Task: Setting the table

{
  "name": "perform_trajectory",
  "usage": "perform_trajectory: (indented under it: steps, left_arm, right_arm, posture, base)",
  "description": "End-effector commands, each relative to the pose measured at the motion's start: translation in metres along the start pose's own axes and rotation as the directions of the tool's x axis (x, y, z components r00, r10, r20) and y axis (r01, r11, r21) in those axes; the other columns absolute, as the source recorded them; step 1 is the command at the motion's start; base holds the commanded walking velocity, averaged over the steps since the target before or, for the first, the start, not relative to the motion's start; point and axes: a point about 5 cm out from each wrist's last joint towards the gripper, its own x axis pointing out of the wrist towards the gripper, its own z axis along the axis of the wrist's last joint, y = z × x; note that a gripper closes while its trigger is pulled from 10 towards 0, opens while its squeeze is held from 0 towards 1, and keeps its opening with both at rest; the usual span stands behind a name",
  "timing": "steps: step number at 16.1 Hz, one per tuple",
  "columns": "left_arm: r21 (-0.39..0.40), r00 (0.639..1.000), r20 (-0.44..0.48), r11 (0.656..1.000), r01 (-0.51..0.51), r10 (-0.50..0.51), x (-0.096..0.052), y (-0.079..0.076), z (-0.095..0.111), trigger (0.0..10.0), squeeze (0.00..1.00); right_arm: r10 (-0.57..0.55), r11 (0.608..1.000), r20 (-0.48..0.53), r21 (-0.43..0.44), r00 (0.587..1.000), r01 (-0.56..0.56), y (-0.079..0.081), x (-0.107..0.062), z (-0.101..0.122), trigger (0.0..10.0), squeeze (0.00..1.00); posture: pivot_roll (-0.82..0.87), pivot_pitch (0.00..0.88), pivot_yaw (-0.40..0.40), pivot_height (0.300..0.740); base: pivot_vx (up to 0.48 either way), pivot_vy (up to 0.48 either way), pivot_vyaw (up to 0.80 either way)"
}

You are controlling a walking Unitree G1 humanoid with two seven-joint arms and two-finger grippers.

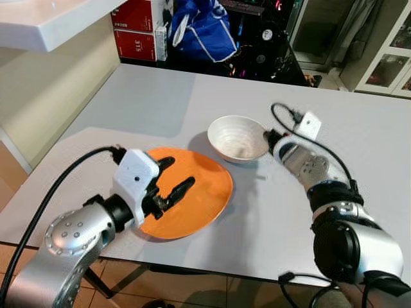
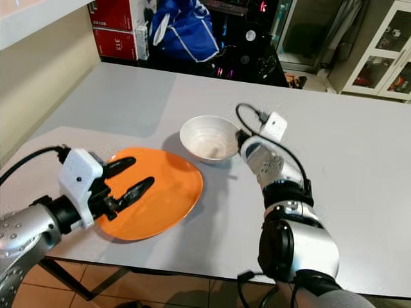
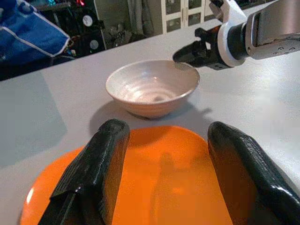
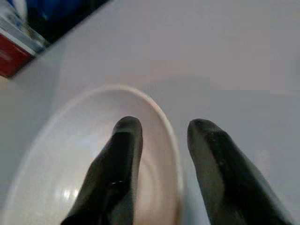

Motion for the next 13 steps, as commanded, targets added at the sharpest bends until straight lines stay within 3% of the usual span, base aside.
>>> perform_trajectory:
  steps: [1, 3, 4, 5, 6, 9, 10, 11, 13]
  left_arm:
    - [0.009, 0.999, 0.030, 1.000, -0.026, 0.026, 0.002, -0.001, 0.003, 10.0, 0.00]
    - [0.014, 0.988, 0.079, 0.991, -0.135, 0.133, 0.005, 0.003, 0.010, 10.0, 0.00]
    - [-0.040, 0.963, 0.134, 0.973, -0.229, 0.232, 0.007, 0.007, 0.017, 10.0, 0.00]
    - [-0.063, 0.942, 0.152, 0.954, -0.293, 0.299, 0.007, 0.006, 0.022, 10.0, 0.00]
    - [-0.050, 0.933, 0.146, 0.944, -0.325, 0.329, 0.007, 0.006, 0.022, 10.0, 0.00]
    - [0.007, 0.942, 0.111, 0.947, -0.321, 0.318, 0.007, 0.001, 0.018, 10.0, 0.00]
    - [0.031, 0.947, 0.107, 0.951, -0.307, 0.303, 0.010, 0.001, 0.018, 10.0, 0.00]
    - [0.035, 0.948, 0.114, 0.952, -0.303, 0.298, 0.014, 0.002, 0.019, 10.0, 0.00]
    - [0.056, 0.952, 0.135, 0.957, -0.284, 0.274, 0.026, 0.010, 0.022, 10.0, 0.00]
  right_arm:
    - [0.053, 0.998, 0.082, 0.033, 0.995, -0.056, 0.005, -0.005, 0.021, 10.0, 0.00]
    - [0.167, 0.978, 0.179, 0.095, 0.970, -0.186, 0.016, -0.016, 0.036, 10.0, 0.00]
    - [0.226, 0.967, 0.237, 0.059, 0.945, -0.246, 0.020, -0.027, 0.042, 10.0, 0.00]
    - [0.278, 0.959, 0.297, -0.035, 0.914, -0.280, 0.022, -0.046, 0.046, 10.0, 0.00]
    - [0.305, 0.952, 0.327, -0.107, 0.895, -0.285, 0.023, -0.058, 0.047, 10.0, 0.00]
    - [0.345, 0.924, 0.339, -0.288, 0.875, -0.253, 0.016, -0.093, 0.032, 10.0, 0.00]
    - [0.367, 0.901, 0.315, -0.356, 0.875, -0.250, 0.012, -0.122, 0.012, 10.0, 0.00]
    - [0.371, 0.896, 0.293, -0.362, 0.881, -0.257, 0.009, -0.136, -0.001, 10.0, 0.00]
    - [0.291, 0.921, 0.288, -0.344, 0.912, -0.185, -0.002, -0.144, -0.016, 10.0, 0.00]
  posture:
    - [0.08, 0.000, -0.057, 0.740]
    - [0.07, 0.000, -0.059, 0.740]
    - [0.07, 0.000, -0.061, 0.740]
    - [0.06, 0.000, -0.060, 0.740]
    - [0.06, 0.000, -0.061, 0.740]
    - [0.05, 0.000, -0.051, 0.740]
    - [0.03, 0.000, -0.029, 0.740]
    - [0.01, 0.000, -0.006, 0.740]
    - [-0.02, 0.000, 0.034, 0.740]
  base:
    - [0.000, 0.000, 0.00]
    - [0.000, 0.000, 0.00]
    - [0.000, 0.000, 0.00]
    - [0.000, 0.000, 0.00]
    - [0.000, 0.000, 0.00]
    - [0.000, 0.000, 0.00]
    - [0.000, 0.368, 0.00]
    - [0.000, 0.398, 0.00]
    - [0.000, 0.433, 0.00]
